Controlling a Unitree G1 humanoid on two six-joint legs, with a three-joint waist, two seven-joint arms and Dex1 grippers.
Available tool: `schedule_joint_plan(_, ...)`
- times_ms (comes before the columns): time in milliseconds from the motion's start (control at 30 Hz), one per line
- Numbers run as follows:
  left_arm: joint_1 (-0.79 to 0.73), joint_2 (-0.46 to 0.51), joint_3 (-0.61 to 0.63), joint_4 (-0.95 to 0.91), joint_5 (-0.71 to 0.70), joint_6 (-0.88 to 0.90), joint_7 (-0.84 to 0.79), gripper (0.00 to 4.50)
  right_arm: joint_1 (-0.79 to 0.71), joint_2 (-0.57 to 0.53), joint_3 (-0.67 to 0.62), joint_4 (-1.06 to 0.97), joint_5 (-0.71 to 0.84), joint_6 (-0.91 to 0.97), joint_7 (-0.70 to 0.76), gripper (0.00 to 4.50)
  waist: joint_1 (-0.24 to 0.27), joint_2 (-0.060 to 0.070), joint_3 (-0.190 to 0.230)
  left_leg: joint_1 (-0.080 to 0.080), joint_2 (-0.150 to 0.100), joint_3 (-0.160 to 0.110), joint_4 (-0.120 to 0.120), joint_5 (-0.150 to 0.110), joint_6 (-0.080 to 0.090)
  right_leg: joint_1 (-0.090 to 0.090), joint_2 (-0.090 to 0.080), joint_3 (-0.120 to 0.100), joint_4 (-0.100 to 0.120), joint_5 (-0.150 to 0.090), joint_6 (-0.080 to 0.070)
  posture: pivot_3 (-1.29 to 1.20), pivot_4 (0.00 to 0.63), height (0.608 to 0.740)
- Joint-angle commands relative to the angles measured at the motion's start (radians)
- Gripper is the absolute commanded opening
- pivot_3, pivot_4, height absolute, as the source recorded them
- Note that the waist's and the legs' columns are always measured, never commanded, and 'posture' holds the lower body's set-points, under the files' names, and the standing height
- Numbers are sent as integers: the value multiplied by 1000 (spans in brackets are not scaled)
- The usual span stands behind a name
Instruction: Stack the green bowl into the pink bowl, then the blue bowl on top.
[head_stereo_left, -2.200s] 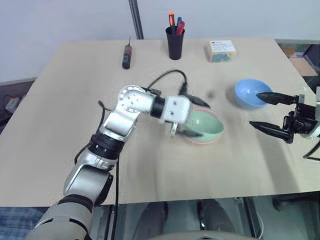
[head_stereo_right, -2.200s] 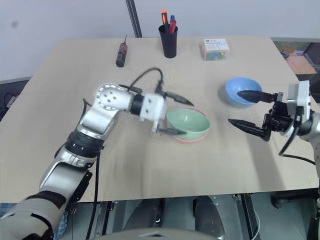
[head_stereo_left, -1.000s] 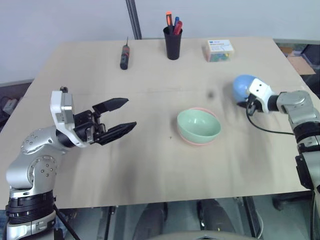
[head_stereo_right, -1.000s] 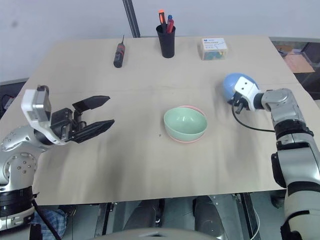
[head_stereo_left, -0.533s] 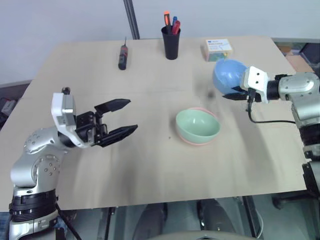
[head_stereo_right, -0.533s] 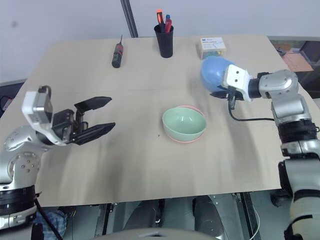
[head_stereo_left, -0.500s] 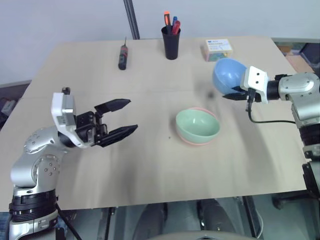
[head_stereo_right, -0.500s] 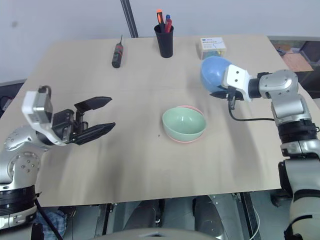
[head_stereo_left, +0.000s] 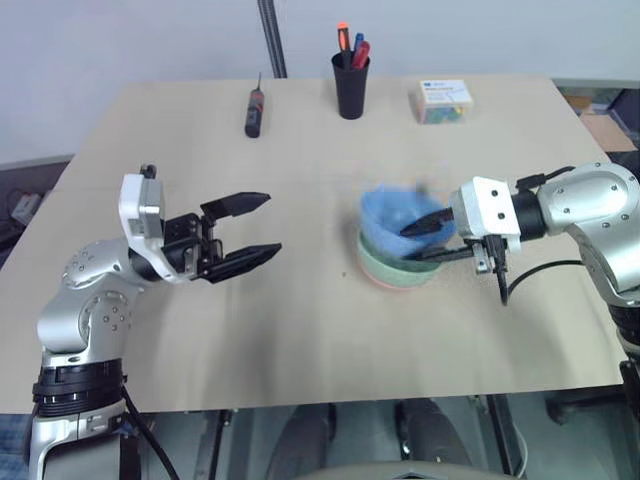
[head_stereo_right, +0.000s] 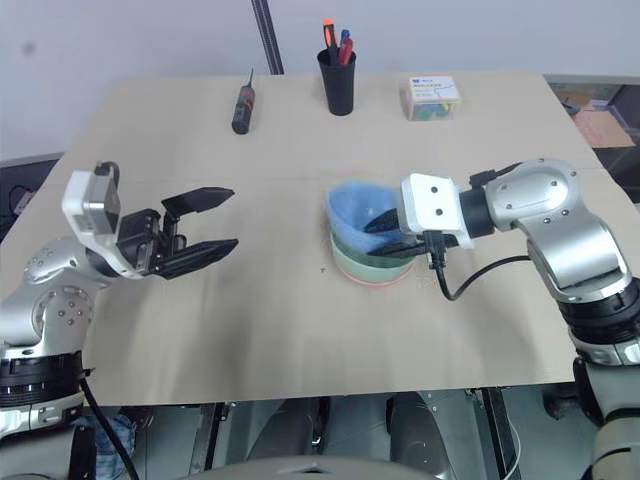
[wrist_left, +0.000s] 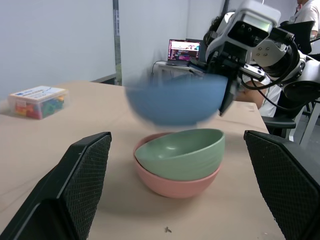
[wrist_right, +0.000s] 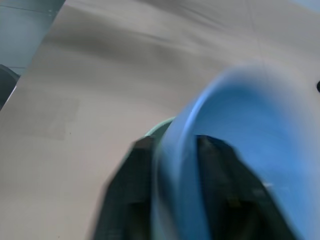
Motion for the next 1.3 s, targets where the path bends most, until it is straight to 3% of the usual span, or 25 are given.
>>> schedule_joint_plan(33,-8,21,-3,-6,-4,21,2,4500,6,-8,-27,-24,2,-3,-35,3096,-1,0,0,0,0,0,0,0,0,0,0,0,0,0,0,0,150,740)
schedule_joint_plan(67,-9,22,-4,-6,0,28,12,4500,7,-7,-36,-18,9,10,-47,3489,0,0,0,0,0,0,0,0,0,0,0,0,0,0,0,0,150,740)
schedule_joint_plan(200,-13,16,-3,-14,53,34,114,4500,39,7,-152,115,51,-21,-104,3489,1,0,0,0,0,0,0,0,0,0,0,0,0,0,0,0,150,740)
schedule_joint_plan(467,142,-25,89,-128,9,99,308,4500,183,-29,-409,498,167,-237,17,3489,1,-1,0,0,0,0,-1,0,0,1,-1,0,-1,0,0,0,150,740)
schedule_joint_plan(833,365,-95,156,-221,54,-6,374,4500,308,-21,-471,687,200,-440,135,3489,1,-1,0,3,1,4,0,0,0,2,0,3,0,0,0,0,150,740)
schedule_joint_plan(1300,414,-89,153,-219,75,-109,357,4500,328,-13,-471,809,198,-564,158,3489,2,0,0,3,1,6,0,0,0,3,0,3,0,0,0,0,150,740)
